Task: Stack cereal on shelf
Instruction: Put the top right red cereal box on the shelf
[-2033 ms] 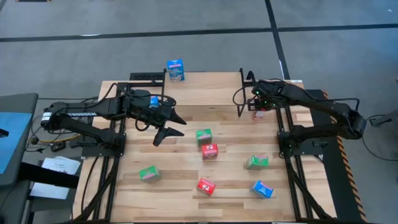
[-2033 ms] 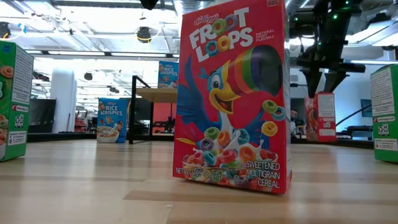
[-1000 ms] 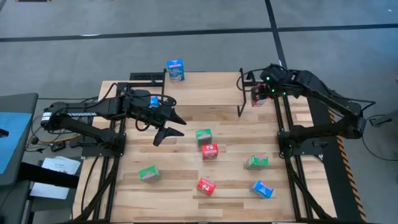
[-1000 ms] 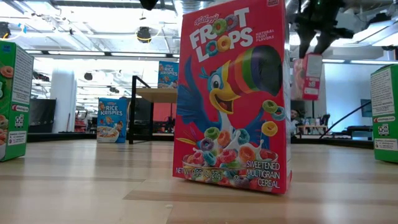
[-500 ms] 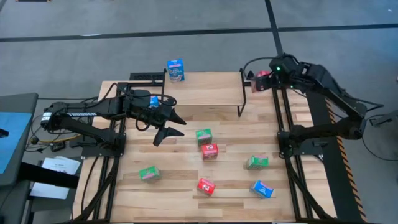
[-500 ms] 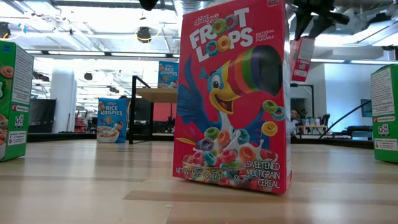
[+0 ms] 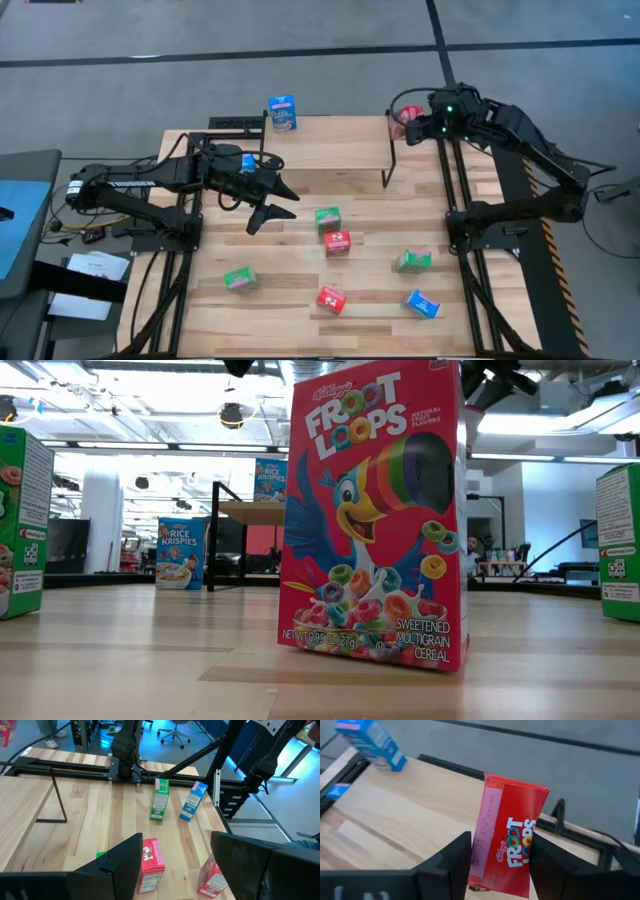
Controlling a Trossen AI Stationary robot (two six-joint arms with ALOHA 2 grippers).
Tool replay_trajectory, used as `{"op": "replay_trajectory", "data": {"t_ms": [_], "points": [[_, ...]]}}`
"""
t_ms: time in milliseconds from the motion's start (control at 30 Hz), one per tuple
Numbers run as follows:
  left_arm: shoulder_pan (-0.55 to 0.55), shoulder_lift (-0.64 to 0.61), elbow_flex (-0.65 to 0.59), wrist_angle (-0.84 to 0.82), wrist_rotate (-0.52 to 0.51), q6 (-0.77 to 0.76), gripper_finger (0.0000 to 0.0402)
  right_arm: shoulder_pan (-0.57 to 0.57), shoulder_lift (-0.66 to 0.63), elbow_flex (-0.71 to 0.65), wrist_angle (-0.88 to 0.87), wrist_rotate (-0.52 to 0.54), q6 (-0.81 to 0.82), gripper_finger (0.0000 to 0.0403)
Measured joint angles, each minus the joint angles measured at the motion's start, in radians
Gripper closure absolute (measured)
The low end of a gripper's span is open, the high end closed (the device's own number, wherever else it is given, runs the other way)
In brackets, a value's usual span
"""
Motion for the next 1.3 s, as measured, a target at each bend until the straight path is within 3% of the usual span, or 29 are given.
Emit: {"op": "replay_trajectory", "data": {"t_ms": [600, 1033, 1300], "points": [[0.0, 0.0, 0.0, 0.0, 0.0, 0.0, 0.0178, 0.075, 0.01, 0.0, 0.079, -0.013, -0.305, 0.0209], [0.0, 0.0, 0.0, 0.0, -0.002, 0.013, 0.0178, 0.085, 0.104, 0.0, 0.099, -0.106, -0.563, 0.0209], [0.0, 0.0, 0.0, 0.0, -0.005, 0.013, 0.0178, 0.127, 0.162, 0.0, 0.078, -0.109, -0.743, 0.0209]]}}
